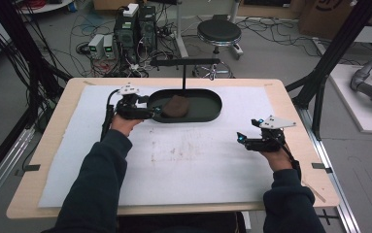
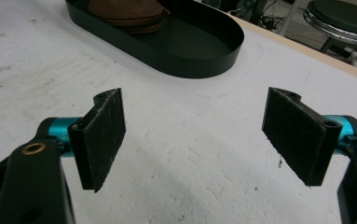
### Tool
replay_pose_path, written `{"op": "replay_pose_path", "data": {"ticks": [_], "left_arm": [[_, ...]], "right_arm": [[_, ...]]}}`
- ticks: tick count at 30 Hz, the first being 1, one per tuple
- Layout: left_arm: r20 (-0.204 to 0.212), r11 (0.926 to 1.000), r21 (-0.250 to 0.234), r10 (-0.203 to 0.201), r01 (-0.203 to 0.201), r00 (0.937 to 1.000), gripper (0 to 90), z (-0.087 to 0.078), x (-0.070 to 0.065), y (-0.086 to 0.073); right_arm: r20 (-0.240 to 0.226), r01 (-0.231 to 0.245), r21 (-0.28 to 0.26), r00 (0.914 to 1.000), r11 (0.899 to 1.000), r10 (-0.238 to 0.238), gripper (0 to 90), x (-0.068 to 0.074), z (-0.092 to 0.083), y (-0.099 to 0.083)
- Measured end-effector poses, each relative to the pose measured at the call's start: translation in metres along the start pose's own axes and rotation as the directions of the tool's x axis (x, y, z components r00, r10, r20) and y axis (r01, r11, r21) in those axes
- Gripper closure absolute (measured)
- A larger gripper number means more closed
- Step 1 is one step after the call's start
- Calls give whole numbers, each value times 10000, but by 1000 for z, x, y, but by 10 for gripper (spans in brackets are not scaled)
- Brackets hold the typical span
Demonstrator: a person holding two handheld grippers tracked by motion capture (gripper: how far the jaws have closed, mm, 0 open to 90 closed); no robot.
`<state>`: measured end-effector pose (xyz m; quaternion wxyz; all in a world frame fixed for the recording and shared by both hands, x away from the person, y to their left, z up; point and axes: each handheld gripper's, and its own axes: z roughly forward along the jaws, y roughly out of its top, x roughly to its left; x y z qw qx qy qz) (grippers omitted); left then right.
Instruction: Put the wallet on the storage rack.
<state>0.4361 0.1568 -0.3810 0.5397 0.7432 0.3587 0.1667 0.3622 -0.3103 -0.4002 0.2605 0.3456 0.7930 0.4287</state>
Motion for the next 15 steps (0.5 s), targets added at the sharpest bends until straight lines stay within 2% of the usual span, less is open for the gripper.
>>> {"op": "replay_pose_path", "data": {"ticks": [4,8,12,15], "left_arm": [[-531,9980,-583,227,-258,9983,200,-27,-10,-16],[-722,9950,-968,194,-263,9972,195,-49,-13,-26],[-1026,9919,-1224,201,-327,9945,195,-63,-16,-34],[-1220,9923,-1139,339,-479,9920,195,-70,-19,-40]], "right_arm": [[138,132,182,9998,9997,-134,217,3,2,1],[191,120,278,9997,9995,-126,216,4,3,1],[196,95,250,9998,9996,-100,216,5,3,1],[213,13,222,9998,9998,-18,216,4,2,1]]}}
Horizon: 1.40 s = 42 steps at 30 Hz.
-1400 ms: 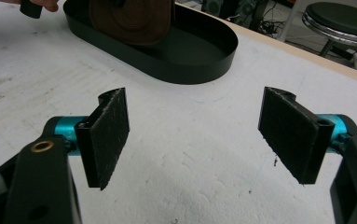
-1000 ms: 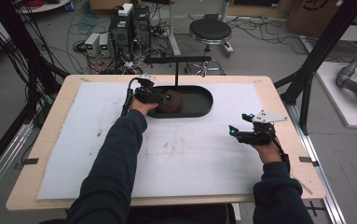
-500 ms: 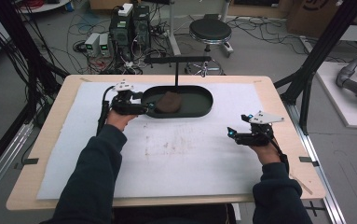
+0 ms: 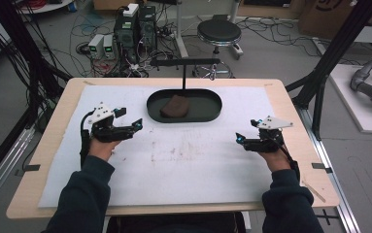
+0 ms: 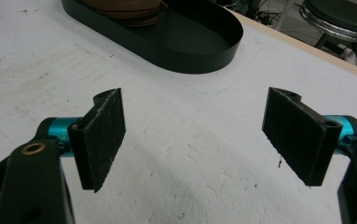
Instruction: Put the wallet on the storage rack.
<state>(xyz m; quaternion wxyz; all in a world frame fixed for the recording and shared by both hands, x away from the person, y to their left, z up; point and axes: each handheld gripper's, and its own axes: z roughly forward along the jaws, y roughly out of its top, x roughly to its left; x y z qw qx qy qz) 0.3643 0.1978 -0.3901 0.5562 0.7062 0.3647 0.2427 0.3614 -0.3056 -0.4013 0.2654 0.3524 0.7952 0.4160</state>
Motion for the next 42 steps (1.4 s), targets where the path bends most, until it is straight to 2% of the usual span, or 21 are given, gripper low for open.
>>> {"op": "replay_pose_path", "data": {"ticks": [5,11,17,21,26,29,42], "left_arm": [[-125,10000,-3,63,-63,9999,195,-10,-3,-10],[-204,9998,-67,161,-162,9997,195,-21,-4,-20],[-306,10000,-73,5,-7,9995,195,-27,1,-26],[-400,9999,11,-171,171,9991,195,-30,4,-32],[-397,9998,-9,-220,220,9990,195,-32,5,-33],[-419,9997,6,-237,237,9988,195,-32,5,-34],[-425,9997,23,-233,235,9988,195,-31,6,-34]], "right_arm": [[-90,55,-172,9999,9998,-56,216,1,-3,0],[24,-27,-324,10000,9995,28,216,1,-7,2],[226,-35,-190,9997,9998,39,216,5,-8,2],[187,-100,-109,9998,9999,102,216,5,-6,3],[79,-45,-65,10000,10000,46,217,6,-2,2],[-13,-205,-122,9998,9997,205,217,5,-1,0],[96,-258,-143,9996,9996,260,217,4,-3,-1]]}}
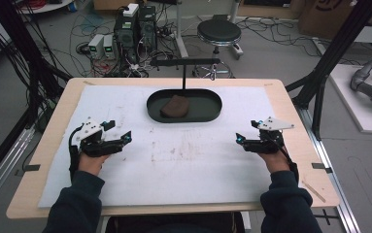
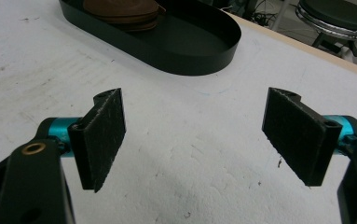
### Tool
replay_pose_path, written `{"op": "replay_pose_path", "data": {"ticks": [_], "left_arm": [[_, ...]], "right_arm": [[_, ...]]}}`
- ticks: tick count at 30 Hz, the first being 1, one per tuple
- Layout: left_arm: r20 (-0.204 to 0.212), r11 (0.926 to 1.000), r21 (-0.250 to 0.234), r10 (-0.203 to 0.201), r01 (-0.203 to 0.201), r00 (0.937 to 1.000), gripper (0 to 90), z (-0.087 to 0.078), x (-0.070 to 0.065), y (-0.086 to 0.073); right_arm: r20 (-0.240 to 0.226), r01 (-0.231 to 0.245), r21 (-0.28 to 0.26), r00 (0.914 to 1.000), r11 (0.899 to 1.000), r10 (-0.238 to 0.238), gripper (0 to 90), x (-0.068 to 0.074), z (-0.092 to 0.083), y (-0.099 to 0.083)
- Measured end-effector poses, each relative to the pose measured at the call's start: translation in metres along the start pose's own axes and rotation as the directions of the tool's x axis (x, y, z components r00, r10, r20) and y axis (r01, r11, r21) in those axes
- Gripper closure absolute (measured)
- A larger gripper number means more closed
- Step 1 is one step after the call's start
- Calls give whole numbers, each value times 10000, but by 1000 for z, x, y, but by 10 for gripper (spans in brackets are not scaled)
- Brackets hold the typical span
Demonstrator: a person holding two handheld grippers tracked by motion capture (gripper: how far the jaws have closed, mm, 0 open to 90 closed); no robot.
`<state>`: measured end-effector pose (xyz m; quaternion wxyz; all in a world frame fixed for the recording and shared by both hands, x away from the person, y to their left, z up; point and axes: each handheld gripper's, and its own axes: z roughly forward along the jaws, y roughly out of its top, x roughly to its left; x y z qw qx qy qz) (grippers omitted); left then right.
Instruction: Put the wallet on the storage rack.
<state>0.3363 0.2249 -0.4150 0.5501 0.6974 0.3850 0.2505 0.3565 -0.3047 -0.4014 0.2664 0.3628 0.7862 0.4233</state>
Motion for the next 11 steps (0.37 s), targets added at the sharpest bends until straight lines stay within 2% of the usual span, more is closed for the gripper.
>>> {"op": "replay_pose_path", "data": {"ticks": [11], "left_arm": [[-22,10000,72,9,-8,10000,195,0,1,-1]], "right_arm": [[68,-51,30,10000,10000,51,217,-3,0,-1]]}}
